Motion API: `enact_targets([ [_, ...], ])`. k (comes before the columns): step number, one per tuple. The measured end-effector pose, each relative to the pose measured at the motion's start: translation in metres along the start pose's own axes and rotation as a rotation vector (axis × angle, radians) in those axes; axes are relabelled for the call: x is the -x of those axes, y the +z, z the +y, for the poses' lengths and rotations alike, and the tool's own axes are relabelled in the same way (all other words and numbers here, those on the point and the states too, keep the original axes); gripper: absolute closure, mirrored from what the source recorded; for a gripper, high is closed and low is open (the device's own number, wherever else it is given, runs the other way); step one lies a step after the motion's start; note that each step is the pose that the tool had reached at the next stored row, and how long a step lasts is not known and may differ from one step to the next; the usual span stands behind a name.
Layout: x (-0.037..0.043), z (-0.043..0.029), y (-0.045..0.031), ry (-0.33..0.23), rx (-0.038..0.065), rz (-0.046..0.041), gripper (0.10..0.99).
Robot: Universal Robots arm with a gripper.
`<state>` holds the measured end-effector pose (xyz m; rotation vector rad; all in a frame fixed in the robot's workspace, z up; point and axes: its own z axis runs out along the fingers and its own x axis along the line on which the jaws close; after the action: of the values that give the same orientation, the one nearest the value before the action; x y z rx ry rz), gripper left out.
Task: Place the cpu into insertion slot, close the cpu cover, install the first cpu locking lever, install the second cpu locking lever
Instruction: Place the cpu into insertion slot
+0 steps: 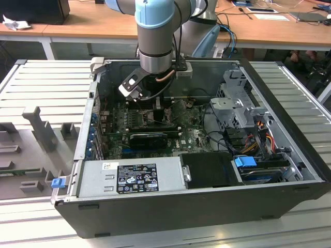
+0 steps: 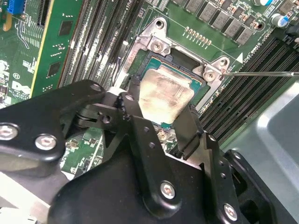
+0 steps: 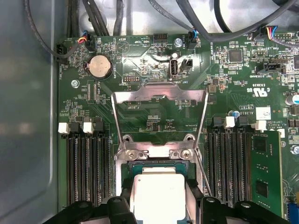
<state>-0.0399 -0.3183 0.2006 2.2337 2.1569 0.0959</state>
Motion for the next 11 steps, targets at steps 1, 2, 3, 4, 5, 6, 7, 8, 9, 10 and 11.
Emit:
enact_targets([
  [1,0.0000,0.0001,0.0000,0.005,0.000,-0.0003,0.561],
  [2,0.0000,0.0001,0.0000,0.014,0.000,-0.0008,0.561],
  [3,-0.0001,0.0001,0.0001,0.019,0.001,-0.0009,0.561],
  [4,-0.0001,0.0002,0.0002,0.021,0.001,-0.0008,0.549],
  [5,-0.0001,0.0001,0.0002,0.021,0.001,-0.0010,0.549],
  [6,-0.0001,0.0001,0.0001,0.021,0.001,-0.0012,0.486],
  [7,0.0000,0.0001,-0.0001,0.021,0.000,-0.0014,0.486],
  [8,0.0000,0.0001,-0.0006,0.021,0.000,-0.0016,0.486],
  [9,0.0000,0.0002,-0.0014,0.021,0.000,-0.0015,0.486],
  [10,-0.0001,0.0003,-0.0023,0.021,0.001,-0.0013,0.486],
  [11,-0.0001,0.0004,-0.0041,0.021,0.000,-0.0013,0.486],
])
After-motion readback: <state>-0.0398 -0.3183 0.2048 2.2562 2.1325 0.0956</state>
